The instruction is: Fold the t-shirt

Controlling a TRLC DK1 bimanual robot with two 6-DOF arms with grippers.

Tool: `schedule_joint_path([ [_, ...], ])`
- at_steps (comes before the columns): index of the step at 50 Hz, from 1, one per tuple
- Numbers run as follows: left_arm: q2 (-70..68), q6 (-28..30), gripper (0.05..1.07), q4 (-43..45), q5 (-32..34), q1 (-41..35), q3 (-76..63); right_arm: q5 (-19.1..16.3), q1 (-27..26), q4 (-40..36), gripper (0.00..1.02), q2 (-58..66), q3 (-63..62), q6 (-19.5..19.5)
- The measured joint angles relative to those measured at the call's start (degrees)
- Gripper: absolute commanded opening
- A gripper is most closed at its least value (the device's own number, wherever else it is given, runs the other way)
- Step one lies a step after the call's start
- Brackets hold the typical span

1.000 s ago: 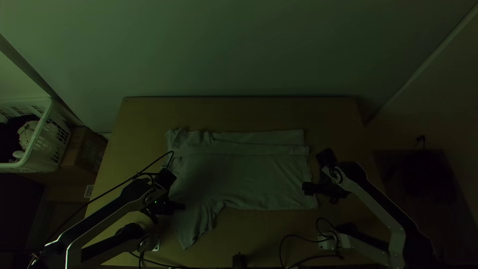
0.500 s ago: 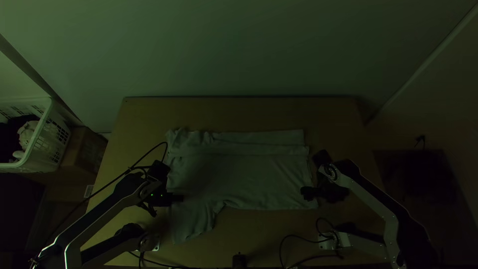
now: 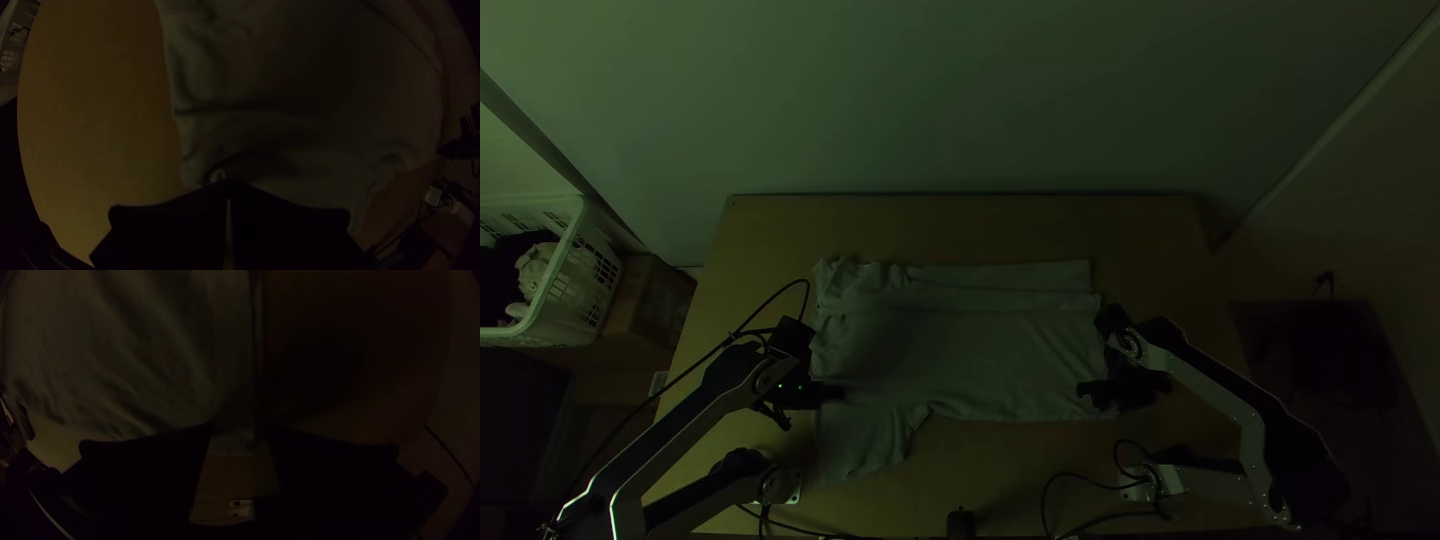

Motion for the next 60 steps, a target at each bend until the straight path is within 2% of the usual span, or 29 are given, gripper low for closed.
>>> schedule_joint_path([
  [8, 0.00, 2.25, 0.08, 0.00, 0.02, 3.67, 0.17, -0.33, 2.32, -0.11, 0.11, 1.60, 0.96, -0.20],
  [18, 0.00, 4.79, 0.08, 0.00, 0.09, 7.87, 2.12, -1.09, 2.19, -1.97, 0.06, 3.98, 2.69, -1.60],
  [28, 0.72, 6.05, 0.08, 0.02, 0.44, 10.32, 5.55, -1.05, -1.57, -4.31, 0.04, 3.87, 6.88, -3.02],
  [44, 3.65, 6.49, 0.08, 0.02, 0.90, 12.07, 10.54, -1.03, -2.67, -4.33, 0.03, 2.10, 14.05, -4.07],
  [60, 8.50, 9.03, 0.08, -0.02, 0.94, 15.21, 18.29, -0.85, -7.52, -4.33, 0.03, 2.62, 25.92, -5.64],
])
